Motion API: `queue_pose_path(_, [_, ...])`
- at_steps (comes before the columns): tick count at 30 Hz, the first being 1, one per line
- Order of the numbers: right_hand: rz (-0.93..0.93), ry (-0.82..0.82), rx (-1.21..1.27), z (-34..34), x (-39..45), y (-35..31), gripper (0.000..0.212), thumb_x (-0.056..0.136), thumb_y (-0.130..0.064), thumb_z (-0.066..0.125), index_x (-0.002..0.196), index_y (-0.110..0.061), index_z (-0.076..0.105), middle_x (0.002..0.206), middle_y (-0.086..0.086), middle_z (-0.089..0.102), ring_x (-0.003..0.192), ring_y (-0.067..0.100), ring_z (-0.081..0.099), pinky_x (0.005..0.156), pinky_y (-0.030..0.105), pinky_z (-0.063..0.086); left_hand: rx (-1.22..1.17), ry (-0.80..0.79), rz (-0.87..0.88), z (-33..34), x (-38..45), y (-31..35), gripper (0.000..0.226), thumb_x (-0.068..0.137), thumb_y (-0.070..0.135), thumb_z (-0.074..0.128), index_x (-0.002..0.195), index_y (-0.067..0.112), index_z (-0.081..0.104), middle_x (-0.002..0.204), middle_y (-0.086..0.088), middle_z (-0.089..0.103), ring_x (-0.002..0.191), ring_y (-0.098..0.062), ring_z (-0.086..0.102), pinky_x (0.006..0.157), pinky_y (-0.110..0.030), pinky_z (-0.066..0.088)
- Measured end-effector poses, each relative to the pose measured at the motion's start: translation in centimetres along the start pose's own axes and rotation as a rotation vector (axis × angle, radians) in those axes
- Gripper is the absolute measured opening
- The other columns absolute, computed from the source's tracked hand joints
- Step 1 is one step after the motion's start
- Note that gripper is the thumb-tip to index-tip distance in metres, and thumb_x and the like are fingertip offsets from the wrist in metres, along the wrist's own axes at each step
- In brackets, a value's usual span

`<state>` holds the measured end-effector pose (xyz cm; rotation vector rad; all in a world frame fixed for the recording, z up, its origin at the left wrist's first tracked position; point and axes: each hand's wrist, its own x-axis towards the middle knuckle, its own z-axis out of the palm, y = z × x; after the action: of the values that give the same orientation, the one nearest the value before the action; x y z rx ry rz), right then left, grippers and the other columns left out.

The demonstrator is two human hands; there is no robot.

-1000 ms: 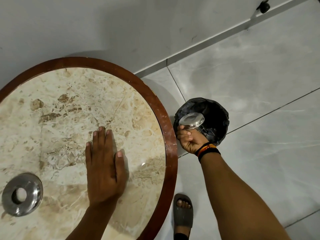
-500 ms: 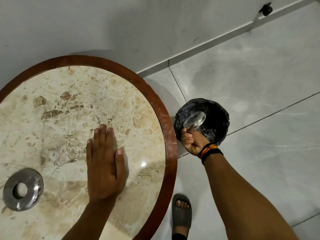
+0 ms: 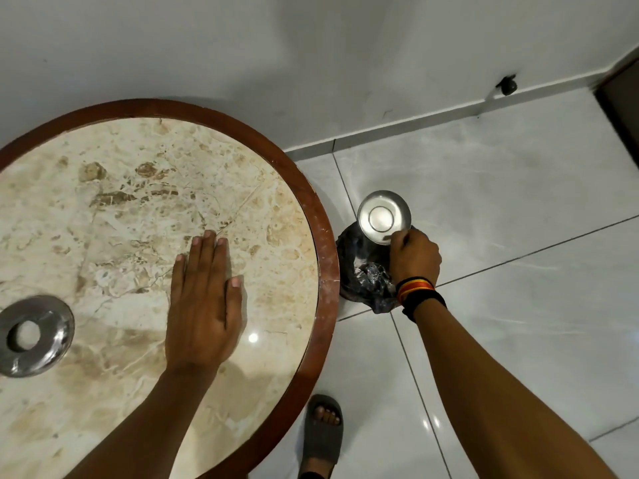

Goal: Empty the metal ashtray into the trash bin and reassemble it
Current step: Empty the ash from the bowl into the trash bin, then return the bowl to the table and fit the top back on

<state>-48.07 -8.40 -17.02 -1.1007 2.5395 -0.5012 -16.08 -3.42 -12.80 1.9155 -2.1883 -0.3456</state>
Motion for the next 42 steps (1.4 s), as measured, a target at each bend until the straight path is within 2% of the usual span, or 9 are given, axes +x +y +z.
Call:
queue_pose_path(5, [-0.128, 0.038, -0.04, -2.4, -1.4, -2.9, 0.038, 0.1, -0.035, 0.04, 0.07, -0.013, 0.048, 0.06, 0.003, 0.048, 0.058, 0.029, 0.045, 0.057, 0.03, 0.031, 0.001, 0.017, -0.002, 0.2, -0.1, -0.4, 0.063, 0.108, 0.032, 0.025, 0.165, 0.005, 0.026, 0.174, -0.013, 0.023, 0.165, -0.026, 0.017, 0.134, -0.051, 0.016])
queue_pose_path(9, [-0.252, 0.011, -0.034, -3.2, -3.4, -6.5, 0.039, 0.1, -0.035, 0.04, 0.07, -0.012, 0.05, 0.053, -0.005, 0.04, 0.05, 0.022, 0.043, 0.048, 0.027, 0.026, -0.021, 0.009, -0.009, 0.0, -0.2, -0.5, 0.062, 0.109, 0.033, 0.023, 0.165, 0.006, 0.027, 0.175, -0.012, 0.024, 0.165, -0.025, 0.016, 0.134, -0.05, 0.016])
queue_pose_path(13, [-0.344, -0.046, -0.023, -2.9, -5.7, -10.6, 0.039, 0.099, -0.036, 0.038, 0.074, -0.011, 0.054, 0.063, 0.005, 0.055, 0.06, 0.029, 0.055, 0.056, 0.03, 0.037, -0.083, 0.015, -0.025, -1.1, -0.2, -0.8, 0.065, 0.108, 0.035, 0.018, 0.166, 0.007, 0.025, 0.176, -0.011, 0.02, 0.166, -0.024, 0.013, 0.135, -0.048, 0.014])
queue_pose_path(17, [-0.434, -0.082, -0.059, -2.1, -8.8, -14.9, 0.038, 0.098, -0.036, 0.039, 0.084, -0.009, 0.062, 0.076, 0.015, 0.066, 0.07, 0.036, 0.061, 0.061, 0.037, 0.049, -0.09, 0.084, -0.104, -3.9, -0.9, -3.2, 0.063, 0.108, 0.03, 0.021, 0.163, 0.002, 0.03, 0.173, -0.016, 0.025, 0.164, -0.029, 0.021, 0.134, -0.051, 0.017])
queue_pose_path(19, [-0.475, -0.1, -0.061, -1.6, -10.4, -16.5, 0.037, 0.099, -0.035, 0.039, 0.089, -0.009, 0.064, 0.076, 0.015, 0.066, 0.07, 0.037, 0.061, 0.061, 0.037, 0.049, -0.073, 0.089, -0.114, -5.2, -1.5, -4.8, 0.061, 0.108, 0.027, 0.024, 0.163, 0.001, 0.03, 0.173, -0.017, 0.026, 0.163, -0.03, 0.021, 0.134, -0.051, 0.018])
queue_pose_path(24, [-0.478, -0.19, -0.146, 0.5, -14.5, -19.2, 0.035, 0.098, -0.037, 0.041, 0.073, -0.016, 0.053, 0.06, 0.002, 0.045, 0.056, 0.026, 0.044, 0.045, 0.026, 0.021, -0.105, 0.081, -0.149, -6.9, -2.9, -8.0, 0.061, 0.108, 0.026, 0.027, 0.164, 0.003, 0.026, 0.176, -0.013, 0.019, 0.165, -0.026, 0.013, 0.136, -0.048, 0.012])
queue_pose_path(27, [-0.418, -0.27, -0.093, 1.8, -15.5, -19.4, 0.033, 0.096, -0.03, 0.047, 0.065, -0.018, 0.047, 0.058, 0.001, 0.044, 0.06, 0.03, 0.047, 0.052, 0.029, 0.029, -0.11, 0.073, -0.125, -6.8, -3.0, -8.2, 0.061, 0.109, 0.028, 0.026, 0.165, 0.004, 0.025, 0.176, -0.013, 0.018, 0.166, -0.025, 0.011, 0.135, -0.049, 0.013])
queue_pose_path(31, [-0.425, -0.337, -0.114, 3.4, -17.6, -19.7, 0.039, 0.093, -0.028, 0.049, 0.056, -0.022, 0.038, 0.055, -0.002, 0.044, 0.059, 0.03, 0.05, 0.051, 0.029, 0.032, -0.146, 0.098, -0.142, -6.8, -3.5, -9.8, 0.059, 0.11, 0.027, 0.031, 0.164, 0.004, 0.027, 0.175, -0.013, 0.02, 0.166, -0.026, 0.012, 0.134, -0.05, 0.016])
queue_pose_path(42, [-0.464, -0.371, -0.213, 5.2, -19.4, -20.1, 0.038, 0.093, -0.029, 0.048, 0.057, -0.023, 0.038, 0.055, -0.004, 0.042, 0.056, 0.026, 0.046, 0.052, 0.029, 0.034, -0.122, 0.1, -0.16, -6.8, -3.9, -11.3, 0.058, 0.111, 0.027, 0.031, 0.164, 0.004, 0.029, 0.175, -0.013, 0.023, 0.165, -0.026, 0.016, 0.135, -0.048, 0.017])
